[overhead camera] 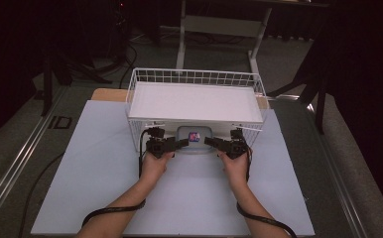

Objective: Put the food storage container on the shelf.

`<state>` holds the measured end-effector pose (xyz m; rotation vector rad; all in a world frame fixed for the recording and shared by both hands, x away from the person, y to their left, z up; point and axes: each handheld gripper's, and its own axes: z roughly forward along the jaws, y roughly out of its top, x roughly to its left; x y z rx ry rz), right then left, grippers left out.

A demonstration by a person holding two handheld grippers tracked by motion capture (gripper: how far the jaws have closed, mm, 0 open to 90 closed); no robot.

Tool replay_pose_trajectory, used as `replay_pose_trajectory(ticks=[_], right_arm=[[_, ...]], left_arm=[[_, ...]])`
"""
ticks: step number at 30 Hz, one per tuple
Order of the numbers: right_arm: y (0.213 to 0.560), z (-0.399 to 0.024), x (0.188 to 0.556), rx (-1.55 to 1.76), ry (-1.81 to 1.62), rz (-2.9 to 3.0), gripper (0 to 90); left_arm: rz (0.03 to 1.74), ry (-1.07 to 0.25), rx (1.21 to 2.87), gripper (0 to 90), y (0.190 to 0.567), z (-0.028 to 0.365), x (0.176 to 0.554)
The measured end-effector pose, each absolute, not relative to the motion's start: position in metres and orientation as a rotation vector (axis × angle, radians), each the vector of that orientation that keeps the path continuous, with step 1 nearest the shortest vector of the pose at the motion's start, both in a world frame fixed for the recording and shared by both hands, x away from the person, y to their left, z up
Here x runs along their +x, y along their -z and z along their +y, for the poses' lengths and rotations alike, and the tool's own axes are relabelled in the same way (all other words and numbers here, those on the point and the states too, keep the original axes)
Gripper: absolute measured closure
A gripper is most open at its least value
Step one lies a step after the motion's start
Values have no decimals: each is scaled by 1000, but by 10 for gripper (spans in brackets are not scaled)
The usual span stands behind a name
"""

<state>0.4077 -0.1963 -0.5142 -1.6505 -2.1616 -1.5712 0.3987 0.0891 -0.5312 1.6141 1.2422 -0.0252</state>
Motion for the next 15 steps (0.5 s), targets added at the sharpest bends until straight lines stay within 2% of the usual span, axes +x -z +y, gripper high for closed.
replay_pose_trajectory(ticks=[6, 9, 14, 15], right_arm=[[513, -191, 405, -1671, 1554, -2154, 452], [507, -191, 398, -1678, 1563, -2200, 450], [500, -193, 387, -1628, 1610, -2297, 428], [498, -192, 382, -1630, 1601, -2303, 423]], left_arm=[[1243, 0, 1642, 318, 527, 90, 399], [1218, -57, 1634, 323, 522, 92, 394], [1093, -140, 1668, 259, 516, 92, 381], [1090, -153, 1662, 221, 515, 91, 377]])
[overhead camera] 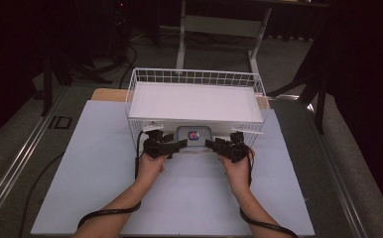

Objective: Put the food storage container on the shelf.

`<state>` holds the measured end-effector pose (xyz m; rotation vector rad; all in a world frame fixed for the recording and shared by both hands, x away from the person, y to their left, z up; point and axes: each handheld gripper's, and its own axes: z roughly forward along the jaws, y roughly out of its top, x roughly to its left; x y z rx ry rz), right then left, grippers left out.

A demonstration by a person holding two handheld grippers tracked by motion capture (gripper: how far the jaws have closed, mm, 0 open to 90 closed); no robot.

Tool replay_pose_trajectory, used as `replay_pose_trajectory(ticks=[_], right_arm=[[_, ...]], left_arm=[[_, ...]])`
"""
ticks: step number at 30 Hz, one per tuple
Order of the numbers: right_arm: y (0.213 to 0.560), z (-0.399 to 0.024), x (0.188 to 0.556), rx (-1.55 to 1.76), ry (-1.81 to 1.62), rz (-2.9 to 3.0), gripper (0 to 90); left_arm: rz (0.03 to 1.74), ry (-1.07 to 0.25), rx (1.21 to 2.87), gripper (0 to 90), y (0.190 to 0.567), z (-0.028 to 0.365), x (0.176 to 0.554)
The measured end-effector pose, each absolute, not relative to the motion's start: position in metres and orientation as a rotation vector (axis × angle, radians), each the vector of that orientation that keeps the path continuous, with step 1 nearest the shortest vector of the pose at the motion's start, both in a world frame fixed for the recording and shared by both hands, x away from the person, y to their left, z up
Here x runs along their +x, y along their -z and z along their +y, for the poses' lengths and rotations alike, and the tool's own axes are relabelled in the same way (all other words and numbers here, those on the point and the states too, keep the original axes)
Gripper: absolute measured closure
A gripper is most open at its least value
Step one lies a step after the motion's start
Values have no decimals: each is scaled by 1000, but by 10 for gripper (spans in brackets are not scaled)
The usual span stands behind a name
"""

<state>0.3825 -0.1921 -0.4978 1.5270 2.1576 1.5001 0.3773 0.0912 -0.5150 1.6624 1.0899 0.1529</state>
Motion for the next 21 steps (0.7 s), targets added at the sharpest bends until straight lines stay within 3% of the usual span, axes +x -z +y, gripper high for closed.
replay_pose_trajectory(ticks=[1, 4, 8, 21], right_arm=[[497, -192, 380, 1503, -1509, 2158, 420], [494, -191, 371, 1482, -1518, 2173, 414], [491, -187, 362, 1445, -1516, 2199, 413], [493, -166, 341, 1315, -1444, 2274, 410]], left_arm=[[1048, -181, 1681, 170, 514, 93, 375], [1006, -227, 1701, 141, 510, 95, 365], [969, -260, 1741, 32, 504, 99, 351], [840, -224, 1762, 27, 478, 119, 296]])
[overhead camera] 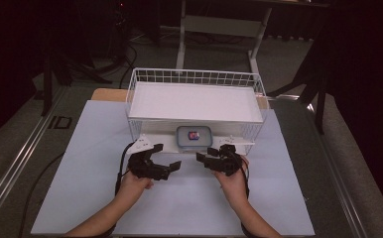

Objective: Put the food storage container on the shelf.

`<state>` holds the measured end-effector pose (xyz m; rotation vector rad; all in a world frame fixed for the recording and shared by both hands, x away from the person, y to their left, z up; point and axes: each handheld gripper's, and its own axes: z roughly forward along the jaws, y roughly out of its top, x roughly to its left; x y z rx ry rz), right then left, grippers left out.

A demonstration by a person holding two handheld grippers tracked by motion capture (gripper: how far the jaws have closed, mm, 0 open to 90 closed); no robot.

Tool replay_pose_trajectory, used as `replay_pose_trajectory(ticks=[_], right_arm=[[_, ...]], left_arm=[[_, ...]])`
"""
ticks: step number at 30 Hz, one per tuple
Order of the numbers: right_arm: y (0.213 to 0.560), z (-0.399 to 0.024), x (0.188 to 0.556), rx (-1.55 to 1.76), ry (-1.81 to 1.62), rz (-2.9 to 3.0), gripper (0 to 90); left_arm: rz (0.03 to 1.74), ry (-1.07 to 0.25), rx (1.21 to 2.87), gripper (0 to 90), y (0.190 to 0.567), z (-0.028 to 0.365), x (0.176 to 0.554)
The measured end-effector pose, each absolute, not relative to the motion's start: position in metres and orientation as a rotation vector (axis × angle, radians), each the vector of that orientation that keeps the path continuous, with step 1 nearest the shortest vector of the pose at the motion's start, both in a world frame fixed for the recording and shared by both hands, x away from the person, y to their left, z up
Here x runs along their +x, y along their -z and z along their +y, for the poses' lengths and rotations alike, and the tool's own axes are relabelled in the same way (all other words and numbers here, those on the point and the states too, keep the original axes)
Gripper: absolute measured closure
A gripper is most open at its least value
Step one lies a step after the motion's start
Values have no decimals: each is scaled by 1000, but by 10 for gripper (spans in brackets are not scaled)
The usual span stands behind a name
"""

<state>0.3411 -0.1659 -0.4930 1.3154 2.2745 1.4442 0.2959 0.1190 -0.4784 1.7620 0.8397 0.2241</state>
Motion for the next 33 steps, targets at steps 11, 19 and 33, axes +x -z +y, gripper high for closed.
replay_pose_trajectory(ticks=[11, 19, 33], right_arm=[[499, -155, 340, 1296, -1363, 2272, 662], [506, -147, 347, 1311, -1305, 2306, 899], [517, -133, 366, 1337, -1288, 2286, 899]], left_arm=[[849, -241, 1810, 27, 487, 146, 253], [876, -343, 1759, 27, 499, 159, 242], [868, -333, 1764, 27, 514, 159, 243]])
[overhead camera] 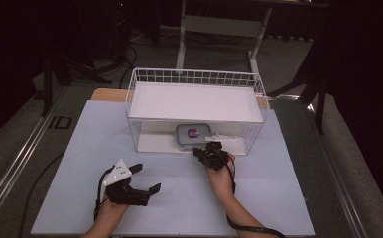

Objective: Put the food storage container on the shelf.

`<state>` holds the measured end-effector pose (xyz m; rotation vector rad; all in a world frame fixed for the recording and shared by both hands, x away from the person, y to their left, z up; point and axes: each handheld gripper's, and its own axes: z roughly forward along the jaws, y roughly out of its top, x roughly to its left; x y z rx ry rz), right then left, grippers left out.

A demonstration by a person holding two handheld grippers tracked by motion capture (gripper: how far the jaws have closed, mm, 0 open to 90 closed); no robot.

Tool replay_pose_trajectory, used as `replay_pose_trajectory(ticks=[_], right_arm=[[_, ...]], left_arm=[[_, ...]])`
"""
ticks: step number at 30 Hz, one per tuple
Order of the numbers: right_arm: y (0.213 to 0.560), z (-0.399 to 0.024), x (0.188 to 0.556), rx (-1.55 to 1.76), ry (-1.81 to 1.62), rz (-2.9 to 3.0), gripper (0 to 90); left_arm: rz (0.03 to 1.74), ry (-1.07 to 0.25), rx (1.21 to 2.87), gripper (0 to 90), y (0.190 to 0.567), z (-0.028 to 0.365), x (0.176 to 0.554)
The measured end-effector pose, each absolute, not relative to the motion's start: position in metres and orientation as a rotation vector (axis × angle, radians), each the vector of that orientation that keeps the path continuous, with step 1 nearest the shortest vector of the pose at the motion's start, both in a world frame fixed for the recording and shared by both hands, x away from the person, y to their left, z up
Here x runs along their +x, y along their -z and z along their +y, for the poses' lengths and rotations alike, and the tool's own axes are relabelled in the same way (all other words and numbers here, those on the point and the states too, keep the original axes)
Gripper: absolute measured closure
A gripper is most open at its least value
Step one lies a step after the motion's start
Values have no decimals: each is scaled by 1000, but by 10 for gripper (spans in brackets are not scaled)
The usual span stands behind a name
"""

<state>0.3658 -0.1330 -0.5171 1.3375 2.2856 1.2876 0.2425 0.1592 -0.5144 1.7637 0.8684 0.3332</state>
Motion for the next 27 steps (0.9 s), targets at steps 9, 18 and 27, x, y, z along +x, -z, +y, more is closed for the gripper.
replay_pose_trajectory(ticks=[9, 18, 27], right_arm=[[522, -120, 378, 1346, -1296, 2242, 900], [525, -117, 391, 1374, -1303, 2206, 900], [525, -110, 400, 1389, -1317, 2169, 899]], left_arm=[[856, -335, 1756, 27, 514, 159, 242], [846, -332, 1743, 27, 512, 160, 240], [829, -349, 1728, 27, 511, 163, 239]])
